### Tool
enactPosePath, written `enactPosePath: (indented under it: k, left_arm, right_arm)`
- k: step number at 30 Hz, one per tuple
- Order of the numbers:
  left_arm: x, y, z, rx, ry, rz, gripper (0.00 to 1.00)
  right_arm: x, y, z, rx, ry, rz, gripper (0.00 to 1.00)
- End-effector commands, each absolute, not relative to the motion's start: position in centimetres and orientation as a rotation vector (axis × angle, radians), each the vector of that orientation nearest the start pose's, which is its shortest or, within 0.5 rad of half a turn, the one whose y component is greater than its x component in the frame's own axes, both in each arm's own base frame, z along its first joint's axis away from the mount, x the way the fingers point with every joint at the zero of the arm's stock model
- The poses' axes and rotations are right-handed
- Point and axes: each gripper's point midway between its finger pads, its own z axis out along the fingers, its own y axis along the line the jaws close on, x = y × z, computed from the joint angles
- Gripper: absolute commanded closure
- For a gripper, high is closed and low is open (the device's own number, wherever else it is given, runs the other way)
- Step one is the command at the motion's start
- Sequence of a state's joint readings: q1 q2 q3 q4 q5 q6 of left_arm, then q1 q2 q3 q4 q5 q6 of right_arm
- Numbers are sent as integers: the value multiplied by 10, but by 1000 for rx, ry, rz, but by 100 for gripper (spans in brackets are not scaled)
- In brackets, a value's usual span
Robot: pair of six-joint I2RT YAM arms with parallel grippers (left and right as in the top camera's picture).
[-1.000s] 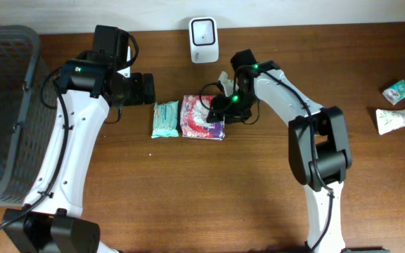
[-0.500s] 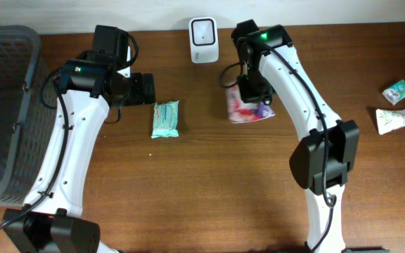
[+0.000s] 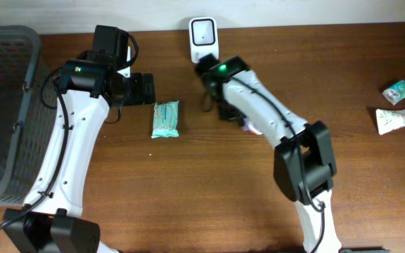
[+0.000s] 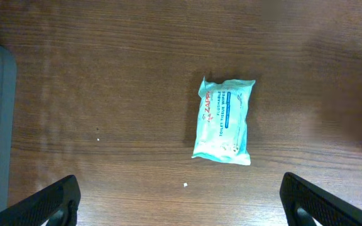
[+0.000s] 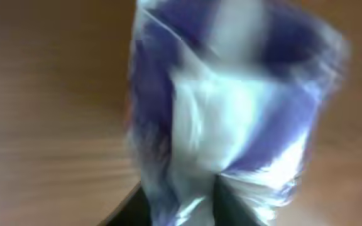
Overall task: Scan the item barcode
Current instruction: 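Lift the red-purple bag with the right gripper up to the scanner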
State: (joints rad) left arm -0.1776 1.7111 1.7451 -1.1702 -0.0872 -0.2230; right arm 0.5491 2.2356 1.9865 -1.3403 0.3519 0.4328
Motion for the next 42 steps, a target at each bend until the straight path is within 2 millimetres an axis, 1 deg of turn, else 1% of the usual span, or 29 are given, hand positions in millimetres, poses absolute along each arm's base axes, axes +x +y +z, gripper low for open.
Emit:
enactPosePath:
  k: [1,2,3,4,5,7,8,9,10,12,13,15,17,20,22,23,24,25,27,29,30,31,33,35,36,37,38,40,42]
  left_arm:
    - [400,-56,224,-61,2688,14,1]
    - [400,-56,224,-61,2688,14,1]
    - [400,-56,224,-61,2688,14,1]
    - [400,-56,224,-61,2688,14,1]
    - [400,-56,224,-61,2688,14,1]
    - [400,-56,224,-61,2688,14,1]
    - [400,-56,224,-61,2688,14,1]
    - [400,-56,224,-61,2688,14,1]
    - [400,-56,224,-61,2688,14,1]
    - [400,-56,224,-61,2688,14,1]
    - [400,-56,224,-61,2688,14,1]
    - [400,-56,224,-61,2688,14,1]
    - [400,-56,224,-61,2688,14,1]
    - [400,-56,224,-61,2688,14,1]
    - [400,-56,224,-61,2688,14,1]
    - [400,-56,224,-61,2688,14,1]
    - [400,-56,224,-61,2688,14,1]
    - [400,-56,224,-61,2688,14,1]
    - [400,-56,224,-61,2688,14,1]
    - [400,-56,224,-61,2688,14,1]
    - [400,-56,224,-61,2688,14,1]
    - [400,-56,224,-61,2688,14,1]
    - [400,-56,224,-61,2688,14,1]
    - [400,-56,224,-61,2688,14,1]
    - [400,-56,224,-61,2688,14,1]
    - [400,-56,224,-61,2688,14,1]
    - [400,-56,224,-61,2688,14,1]
    - [400,-56,224,-61,2688,14,1]
    - [400,-56,224,-61,2688,14,1]
  right_arm:
    - [392,235,113,-265,2940,-164,44]
    - [396,237,126,-258,2916,-145,31]
    - [402,233,137,-237,2900,-139,22]
    - [410,219,149,-189,2892,-133,19]
    - [420,196,159,-146,2897,-141,13]
    - [432,146,157,-94,2946,-154,10]
    - [435,121,149,-87,3002,-75,10]
    - [437,99,141,-105,3051,80,10]
    - [437,87,131,-135,3074,278,10]
    - [435,83,119,-196,3043,629,11]
    - [436,84,108,-149,2977,881,11]
    - [439,89,92,-85,2873,1110,13]
    - [437,98,67,-88,2816,1206,14]
    - [420,119,34,-151,2817,1236,14]
    - [410,135,24,-206,2830,1245,25]
    - [407,143,23,-232,2837,1249,55]
    - [407,150,24,-246,2838,1251,91]
    - [409,154,29,-204,2845,1262,96]
    - [418,165,56,-206,2757,1377,96]
    - [434,181,112,-299,2570,1499,96]
    - [440,188,142,-372,2500,1471,96]
    - [442,191,163,-419,2459,1432,96]
    - [451,193,212,-504,2364,1211,96]
    - [470,191,255,-443,2275,974,96]
    - [476,194,271,-426,2223,931,96]
    - [481,197,279,-400,2198,913,96]
    - [490,196,281,-293,2204,889,96]
    - [501,188,271,-108,2256,817,96]
    - [499,196,267,-120,2261,820,96]
